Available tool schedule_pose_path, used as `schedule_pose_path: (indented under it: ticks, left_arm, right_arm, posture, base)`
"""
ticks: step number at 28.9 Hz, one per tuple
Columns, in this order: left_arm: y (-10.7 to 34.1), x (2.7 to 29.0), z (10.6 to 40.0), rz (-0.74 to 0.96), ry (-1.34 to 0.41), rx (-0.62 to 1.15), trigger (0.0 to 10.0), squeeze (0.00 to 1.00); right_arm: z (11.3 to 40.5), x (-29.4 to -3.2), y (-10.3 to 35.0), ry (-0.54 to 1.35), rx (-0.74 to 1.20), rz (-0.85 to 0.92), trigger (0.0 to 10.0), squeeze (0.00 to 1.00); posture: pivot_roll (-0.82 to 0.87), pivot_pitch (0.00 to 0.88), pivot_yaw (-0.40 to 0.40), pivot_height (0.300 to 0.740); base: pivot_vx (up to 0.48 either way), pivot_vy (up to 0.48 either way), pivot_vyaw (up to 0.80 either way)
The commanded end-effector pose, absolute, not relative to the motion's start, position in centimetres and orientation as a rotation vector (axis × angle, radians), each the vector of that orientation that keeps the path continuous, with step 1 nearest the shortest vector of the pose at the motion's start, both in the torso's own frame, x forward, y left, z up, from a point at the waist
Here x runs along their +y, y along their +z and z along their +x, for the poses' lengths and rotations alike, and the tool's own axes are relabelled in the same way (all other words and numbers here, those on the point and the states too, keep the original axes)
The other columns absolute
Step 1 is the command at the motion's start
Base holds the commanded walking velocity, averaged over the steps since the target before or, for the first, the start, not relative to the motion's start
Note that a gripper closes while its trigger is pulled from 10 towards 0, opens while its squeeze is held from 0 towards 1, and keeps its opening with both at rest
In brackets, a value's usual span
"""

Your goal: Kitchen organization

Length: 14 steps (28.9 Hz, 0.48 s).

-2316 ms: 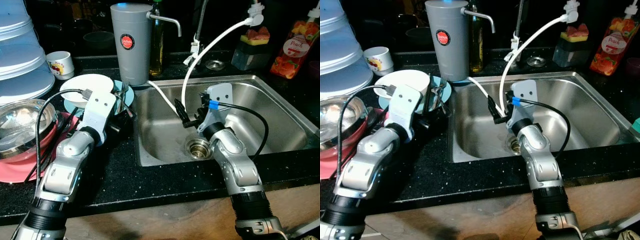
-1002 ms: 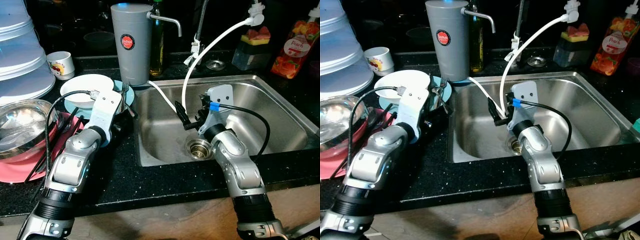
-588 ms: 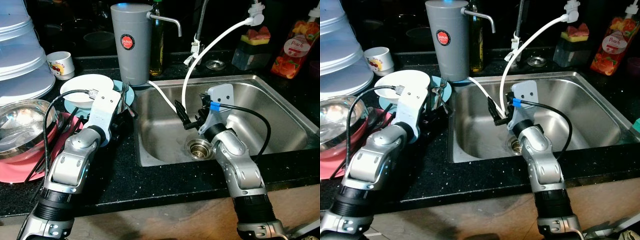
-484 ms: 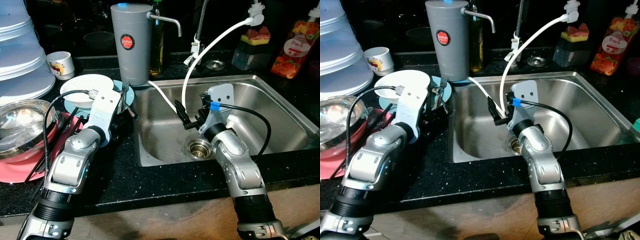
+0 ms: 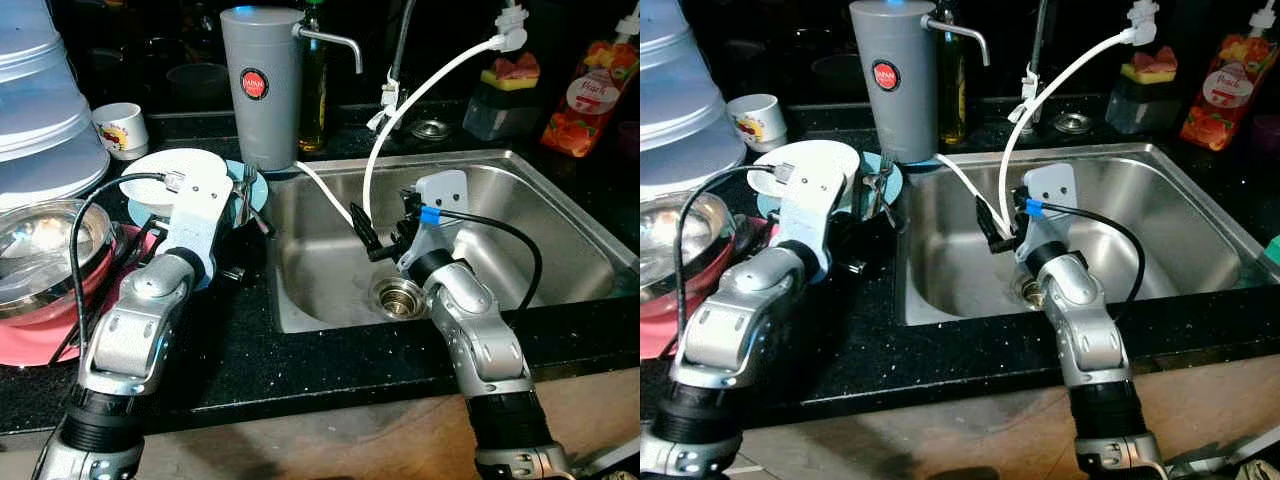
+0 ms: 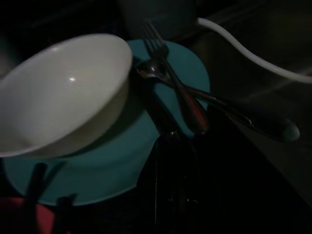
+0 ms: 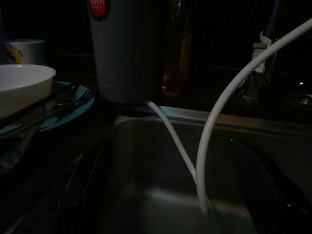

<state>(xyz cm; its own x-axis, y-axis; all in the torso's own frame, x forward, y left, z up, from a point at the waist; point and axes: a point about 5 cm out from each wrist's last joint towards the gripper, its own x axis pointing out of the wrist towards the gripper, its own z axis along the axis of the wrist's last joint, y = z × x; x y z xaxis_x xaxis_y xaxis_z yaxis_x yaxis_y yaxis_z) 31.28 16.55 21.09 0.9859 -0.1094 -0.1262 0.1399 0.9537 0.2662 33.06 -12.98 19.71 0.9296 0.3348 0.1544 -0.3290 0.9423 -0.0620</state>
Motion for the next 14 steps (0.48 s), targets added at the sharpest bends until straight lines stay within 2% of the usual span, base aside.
schedule_pose_path:
  ticks: [1,10,11,12,13,14]
  left_arm:
    - [21.9,16.7,31.0,0.286,-0.112,0.071,0.0,0.00]
    - [22.1,15.6,31.0,0.302,-0.152,0.108,0.0,0.00]
    - [22.5,13.9,30.8,0.339,-0.263,0.079,4.4,0.00]
    - [22.7,13.1,30.7,0.367,-0.309,0.064,4.4,0.00]
    - [23.1,12.8,30.8,0.406,-0.313,0.019,10.0,0.00]
    - [23.1,12.8,30.8,0.406,-0.313,0.019,10.0,0.00]
  right_arm:
    - [32.9,-12.9,19.7,0.345,-0.158,-0.029,10.0,0.00]
    - [33.0,-13.1,19.8,0.344,-0.157,-0.025,10.0,0.00]
    - [33.1,-13.1,19.8,0.344,-0.156,-0.026,10.0,0.00]
    - [33.1,-13.1,19.8,0.344,-0.156,-0.026,10.0,0.00]
    - [33.1,-13.2,19.8,0.345,-0.156,-0.027,10.0,0.00]
    - [33.1,-13.2,19.8,0.345,-0.156,-0.027,10.0,0.00]
  posture:
    - [0.02,0.000,0.003,0.740]
    - [0.02,0.000,-0.005,0.740]
    - [0.02,0.000,-0.011,0.740]
    - [0.02,0.000,-0.011,0.740]
    - [0.02,0.000,-0.008,0.740]
    - [0.02,0.000,-0.008,0.740]
  base:
    - [0.000,0.000,0.00]
    - [0.000,0.000,0.00]
    - [0.000,0.000,0.00]
    - [0.000,0.000,0.00]
    - [0.000,0.000,0.00]
    - [0.000,0.000,0.00]
